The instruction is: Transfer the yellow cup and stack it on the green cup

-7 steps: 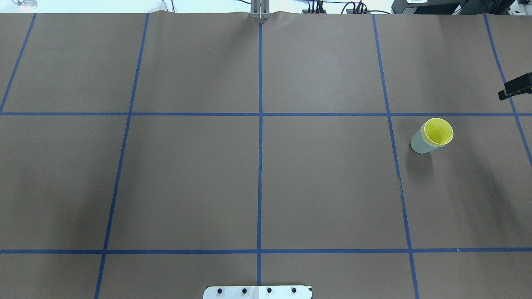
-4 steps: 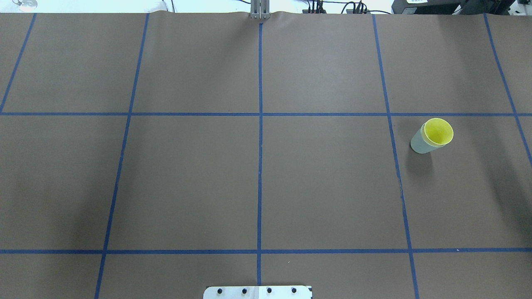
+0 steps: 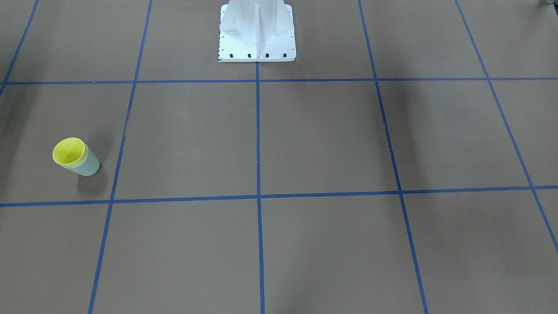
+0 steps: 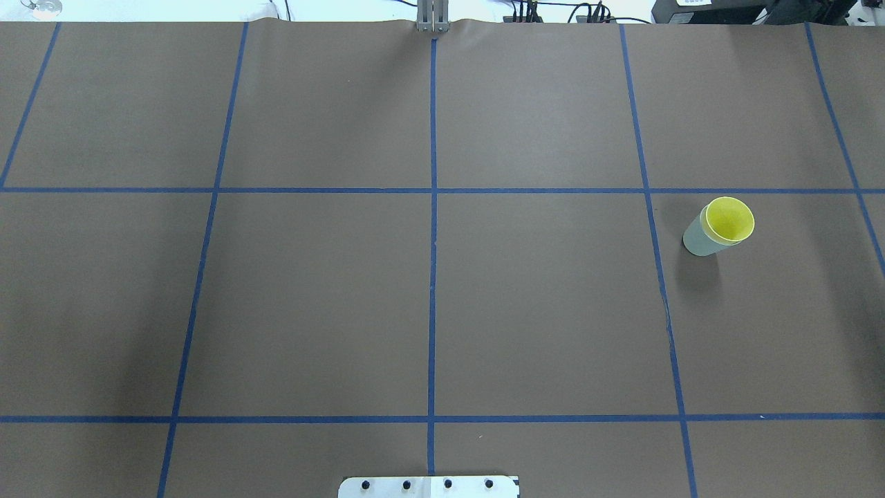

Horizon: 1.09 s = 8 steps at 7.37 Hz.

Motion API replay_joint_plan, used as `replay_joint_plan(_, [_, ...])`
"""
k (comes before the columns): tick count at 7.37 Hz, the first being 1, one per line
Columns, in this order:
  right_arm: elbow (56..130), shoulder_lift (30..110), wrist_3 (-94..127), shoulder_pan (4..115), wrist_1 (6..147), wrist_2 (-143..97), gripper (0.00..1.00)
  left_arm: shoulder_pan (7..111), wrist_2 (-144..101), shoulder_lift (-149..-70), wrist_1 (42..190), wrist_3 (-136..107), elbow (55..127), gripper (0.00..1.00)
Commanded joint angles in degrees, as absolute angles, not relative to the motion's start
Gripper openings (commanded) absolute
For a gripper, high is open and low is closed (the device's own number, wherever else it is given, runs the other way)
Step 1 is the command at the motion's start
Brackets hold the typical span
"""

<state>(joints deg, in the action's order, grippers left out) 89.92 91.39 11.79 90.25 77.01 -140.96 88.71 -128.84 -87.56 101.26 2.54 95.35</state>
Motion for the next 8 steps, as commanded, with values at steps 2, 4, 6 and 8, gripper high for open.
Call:
replay_joint_plan(2, [90.96,91.67,9.86,90.53,81.37,-140.01,1.00,88.86,-132.45,-86.23,91.98,2.37,100.78,1.00])
replay_joint_plan(4, [98.13,91.50,1.19,92.79,94.05,-132.67,1.00,88.86,-132.63,-82.54,91.40,2.46,103.70,1.00])
replay_joint_plan(6, [100.37,93.41,-3.41,95.18,99.85,-132.62,1.00,88.77,-132.45,-82.35,91.93,3.16,103.10,1.00])
replay_joint_plan(8, [99.84,93.87,-3.25,95.19,99.49,-134.73,1.00,88.68,-132.62,-82.35,91.93,3.16,101.08,1.00])
